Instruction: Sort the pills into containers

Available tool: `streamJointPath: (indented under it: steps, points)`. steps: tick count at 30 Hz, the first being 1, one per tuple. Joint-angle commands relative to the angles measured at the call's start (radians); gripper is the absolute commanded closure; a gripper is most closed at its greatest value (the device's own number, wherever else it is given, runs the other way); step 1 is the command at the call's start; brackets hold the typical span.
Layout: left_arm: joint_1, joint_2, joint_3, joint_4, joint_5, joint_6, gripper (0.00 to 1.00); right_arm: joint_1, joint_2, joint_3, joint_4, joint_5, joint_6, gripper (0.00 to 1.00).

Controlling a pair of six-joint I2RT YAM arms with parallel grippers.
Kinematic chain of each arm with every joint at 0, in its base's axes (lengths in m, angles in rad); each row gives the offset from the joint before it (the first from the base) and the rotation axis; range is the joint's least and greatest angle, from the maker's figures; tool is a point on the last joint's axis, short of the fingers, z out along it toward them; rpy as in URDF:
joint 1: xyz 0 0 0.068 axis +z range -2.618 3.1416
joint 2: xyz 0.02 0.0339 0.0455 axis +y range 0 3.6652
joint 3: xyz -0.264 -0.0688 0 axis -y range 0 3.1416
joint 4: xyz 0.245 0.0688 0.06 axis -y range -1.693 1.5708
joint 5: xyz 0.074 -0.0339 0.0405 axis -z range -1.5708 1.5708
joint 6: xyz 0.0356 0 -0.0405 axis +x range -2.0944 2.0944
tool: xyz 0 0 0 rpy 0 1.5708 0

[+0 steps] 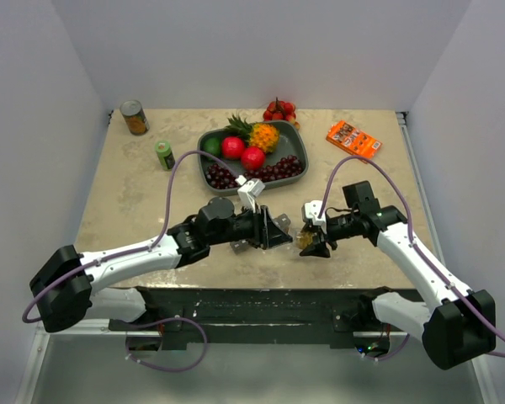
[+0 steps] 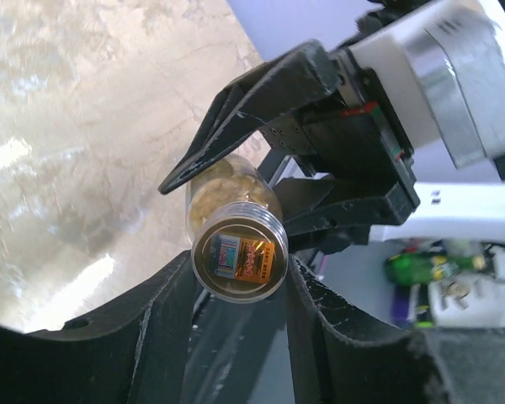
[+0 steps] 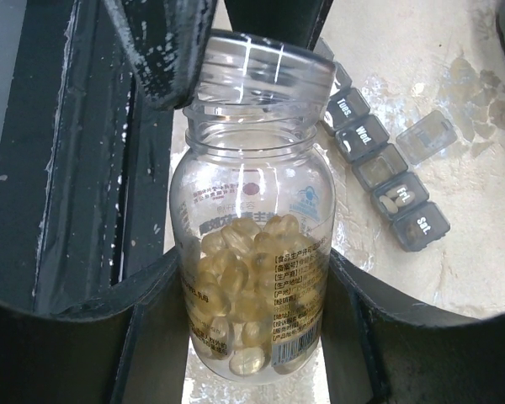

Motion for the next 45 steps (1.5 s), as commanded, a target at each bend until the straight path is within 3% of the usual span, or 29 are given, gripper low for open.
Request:
streamJointPath:
  steps: [1, 11, 18, 21, 28, 35, 38, 41, 45]
  points:
    - [-0.01, -0.036, 0.034, -0.068, -0.079, -0.232, 1.0, 0.003, -0.011, 0.012, 0.036, -0.017, 0.006, 0.98]
    - [-0.006, -0.026, 0.052, -0.08, -0.076, -0.258, 1.0, 0.001, -0.012, 0.014, 0.036, -0.015, 0.009, 0.98]
    - [0.039, -0.161, -0.006, -0.106, -0.157, -0.209, 1.0, -0.002, -0.014, 0.015, 0.046, -0.004, 0.027, 0.99]
    - [0.086, -0.215, -0.029, -0.204, -0.2, -0.168, 1.0, -0.006, -0.017, 0.018, 0.066, 0.016, 0.061, 0.98]
    - [0.318, -0.293, -0.201, -0.489, -0.349, -0.12, 1.0, -0.038, -0.024, 0.037, 0.119, 0.095, 0.148, 0.98]
    - [0.467, -0.24, -0.294, -0.508, -0.393, -0.108, 1.0, -0.091, -0.057, 0.037, 0.212, 0.166, 0.292, 0.98]
    - [0.476, -0.188, -0.284, -0.529, -0.436, -0.106, 0.92, -0.11, -0.083, 0.032, 0.27, 0.238, 0.361, 0.98]
    - [0.484, -0.125, -0.268, -0.566, -0.473, -0.111, 0.63, -0.121, -0.107, 0.041, 0.303, 0.328, 0.411, 0.98]
    - [0.49, -0.111, -0.28, -0.577, -0.469, -0.108, 0.45, -0.132, -0.139, 0.058, 0.3, 0.37, 0.429, 0.98]
